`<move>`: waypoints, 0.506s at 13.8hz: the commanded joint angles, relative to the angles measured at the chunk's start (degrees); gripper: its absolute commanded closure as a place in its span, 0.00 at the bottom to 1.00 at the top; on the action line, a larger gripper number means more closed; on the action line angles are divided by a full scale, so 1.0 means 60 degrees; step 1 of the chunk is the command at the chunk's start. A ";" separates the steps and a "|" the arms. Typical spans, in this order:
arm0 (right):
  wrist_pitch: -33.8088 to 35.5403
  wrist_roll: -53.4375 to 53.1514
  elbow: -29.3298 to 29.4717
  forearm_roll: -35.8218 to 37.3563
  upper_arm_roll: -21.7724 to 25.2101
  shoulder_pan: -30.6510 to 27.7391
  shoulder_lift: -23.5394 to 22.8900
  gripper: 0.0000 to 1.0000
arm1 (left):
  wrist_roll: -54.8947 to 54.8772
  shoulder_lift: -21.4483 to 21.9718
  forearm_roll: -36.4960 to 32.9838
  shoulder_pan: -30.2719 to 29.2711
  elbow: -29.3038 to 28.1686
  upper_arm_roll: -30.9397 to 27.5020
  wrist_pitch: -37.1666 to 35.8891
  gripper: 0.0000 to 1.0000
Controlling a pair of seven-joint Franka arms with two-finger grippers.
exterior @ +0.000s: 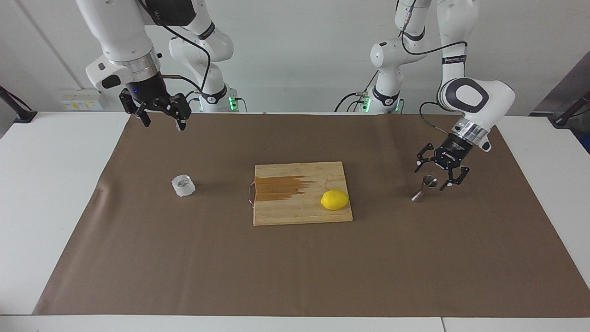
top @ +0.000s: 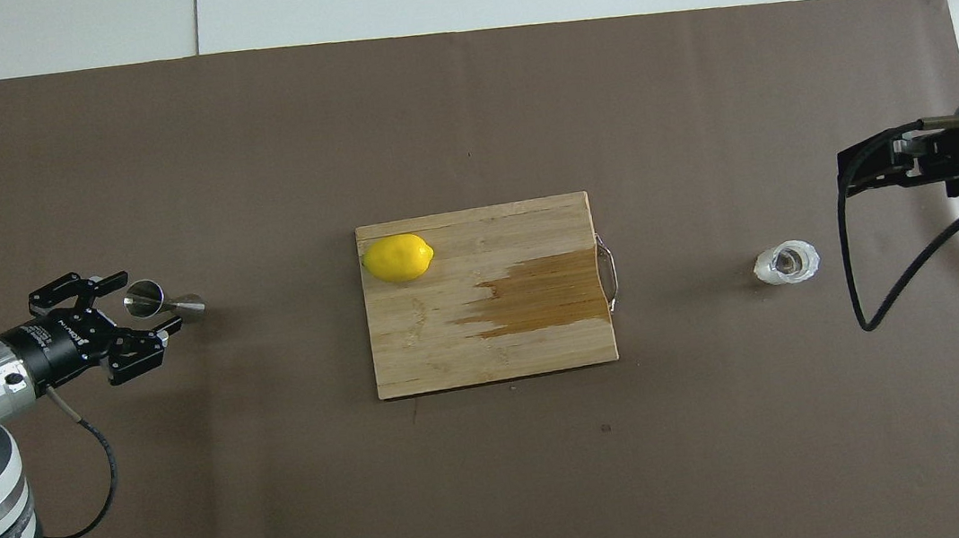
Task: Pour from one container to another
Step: 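Close the left gripper around the small metal cup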
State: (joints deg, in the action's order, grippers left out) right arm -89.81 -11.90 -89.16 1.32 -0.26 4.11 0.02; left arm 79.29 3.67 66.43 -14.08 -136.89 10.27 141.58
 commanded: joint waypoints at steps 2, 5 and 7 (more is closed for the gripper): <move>0.0086 0.0196 -0.0095 -0.0060 -0.0073 -0.0143 0.0128 0.00 | -0.0163 0.0208 0.0193 0.0120 -0.0357 -0.0085 0.0237 0.00; 0.0086 0.0196 -0.0095 -0.0060 -0.0073 -0.0143 0.0128 0.00 | -0.0222 0.0150 0.0193 0.0149 -0.0373 -0.0070 0.0441 0.00; 0.0086 0.0196 -0.0095 -0.0060 -0.0073 -0.0143 0.0128 0.00 | -0.0265 0.0135 0.0193 0.0207 -0.0387 -0.0085 0.0486 0.00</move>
State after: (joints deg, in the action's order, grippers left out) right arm -89.81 -11.90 -89.16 1.32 -0.26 4.11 0.02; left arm 78.89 3.67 66.43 -13.91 -137.83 10.20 142.91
